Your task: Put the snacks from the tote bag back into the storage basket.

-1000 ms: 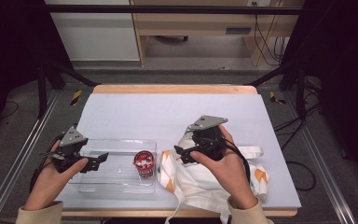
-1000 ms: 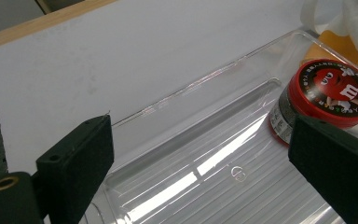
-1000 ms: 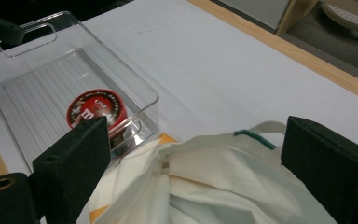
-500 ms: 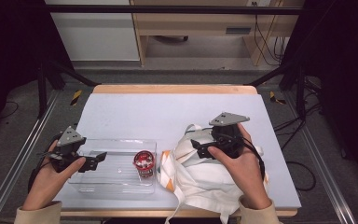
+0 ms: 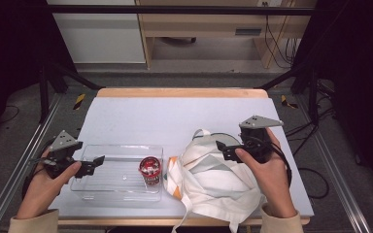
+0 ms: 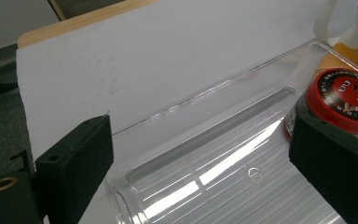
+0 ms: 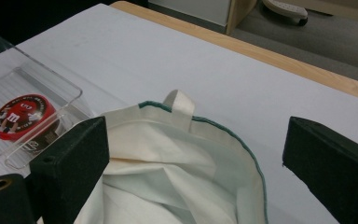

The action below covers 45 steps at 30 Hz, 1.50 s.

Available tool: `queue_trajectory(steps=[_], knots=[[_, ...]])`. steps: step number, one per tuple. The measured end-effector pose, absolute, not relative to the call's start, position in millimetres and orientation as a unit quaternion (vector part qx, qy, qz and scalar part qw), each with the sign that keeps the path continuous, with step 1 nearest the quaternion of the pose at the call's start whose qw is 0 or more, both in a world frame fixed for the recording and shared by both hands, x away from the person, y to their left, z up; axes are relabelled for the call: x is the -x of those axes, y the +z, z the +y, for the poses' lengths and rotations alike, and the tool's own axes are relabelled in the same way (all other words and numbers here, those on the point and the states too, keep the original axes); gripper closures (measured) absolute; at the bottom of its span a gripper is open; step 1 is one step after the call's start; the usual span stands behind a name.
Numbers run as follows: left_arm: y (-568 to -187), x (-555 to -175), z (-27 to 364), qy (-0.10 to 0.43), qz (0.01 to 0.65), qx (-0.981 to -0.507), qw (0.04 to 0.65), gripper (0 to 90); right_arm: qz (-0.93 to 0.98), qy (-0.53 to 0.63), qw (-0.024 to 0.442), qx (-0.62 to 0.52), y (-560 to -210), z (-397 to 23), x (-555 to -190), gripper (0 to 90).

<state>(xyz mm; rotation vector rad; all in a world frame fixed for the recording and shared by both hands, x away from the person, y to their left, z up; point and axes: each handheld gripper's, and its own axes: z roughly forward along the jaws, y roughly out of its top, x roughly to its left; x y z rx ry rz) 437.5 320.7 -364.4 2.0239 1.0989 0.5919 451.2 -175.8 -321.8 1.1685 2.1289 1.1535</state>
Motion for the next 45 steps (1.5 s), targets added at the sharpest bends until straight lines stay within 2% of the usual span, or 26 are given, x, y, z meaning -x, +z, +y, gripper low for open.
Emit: queue_trajectory(steps=[24,35,45], knots=[[-371,-440,349,0.253,0.456,-0.77,0.369,7.5,0.732,0.413,0.239,-0.486,-346,-236,-452,7.2],[-381,-443,361,0.259,0.465,-0.77,0.352,8.2,0.723,0.397,0.235,-0.514,-375,-259,-444,7.2],[-380,-442,364,0.259,0.471,-0.766,0.352,8.2,0.678,0.407,0.248,-0.559,-406,-289,-416,7.2]])
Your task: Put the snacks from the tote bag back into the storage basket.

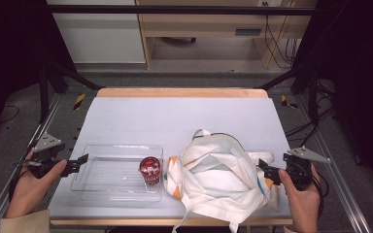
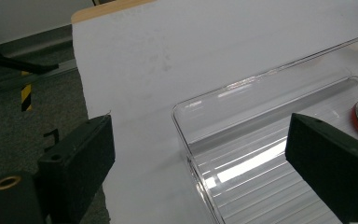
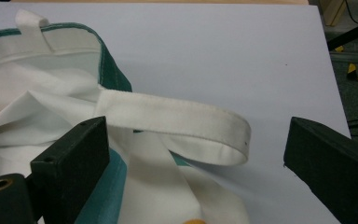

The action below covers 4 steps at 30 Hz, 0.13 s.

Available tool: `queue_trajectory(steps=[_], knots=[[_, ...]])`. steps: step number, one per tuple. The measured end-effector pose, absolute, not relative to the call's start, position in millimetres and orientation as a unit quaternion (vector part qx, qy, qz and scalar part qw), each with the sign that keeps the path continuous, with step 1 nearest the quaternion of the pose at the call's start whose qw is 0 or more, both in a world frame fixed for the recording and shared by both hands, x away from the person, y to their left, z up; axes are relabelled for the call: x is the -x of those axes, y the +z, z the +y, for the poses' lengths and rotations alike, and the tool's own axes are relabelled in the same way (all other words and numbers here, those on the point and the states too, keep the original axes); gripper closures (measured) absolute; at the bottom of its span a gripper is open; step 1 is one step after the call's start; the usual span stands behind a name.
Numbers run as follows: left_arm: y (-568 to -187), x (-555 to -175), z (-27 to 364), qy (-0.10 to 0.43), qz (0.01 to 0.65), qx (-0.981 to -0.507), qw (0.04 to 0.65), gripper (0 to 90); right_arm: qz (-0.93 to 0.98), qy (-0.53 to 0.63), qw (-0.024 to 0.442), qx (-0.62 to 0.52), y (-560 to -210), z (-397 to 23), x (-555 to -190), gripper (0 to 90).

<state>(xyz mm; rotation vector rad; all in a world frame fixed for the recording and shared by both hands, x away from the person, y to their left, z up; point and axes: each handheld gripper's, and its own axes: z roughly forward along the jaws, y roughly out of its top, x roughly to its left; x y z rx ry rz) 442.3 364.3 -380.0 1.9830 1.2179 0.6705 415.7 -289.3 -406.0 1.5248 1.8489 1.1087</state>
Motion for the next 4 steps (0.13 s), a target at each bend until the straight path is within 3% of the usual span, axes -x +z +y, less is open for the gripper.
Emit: queue_trajectory(steps=[4], knots=[[-378.7,-442.3,362.2,0.256,0.47,-0.768,0.35,7.9,0.665,0.412,0.251,-0.57,-413.6,-298.0,-408.3,7.5]])
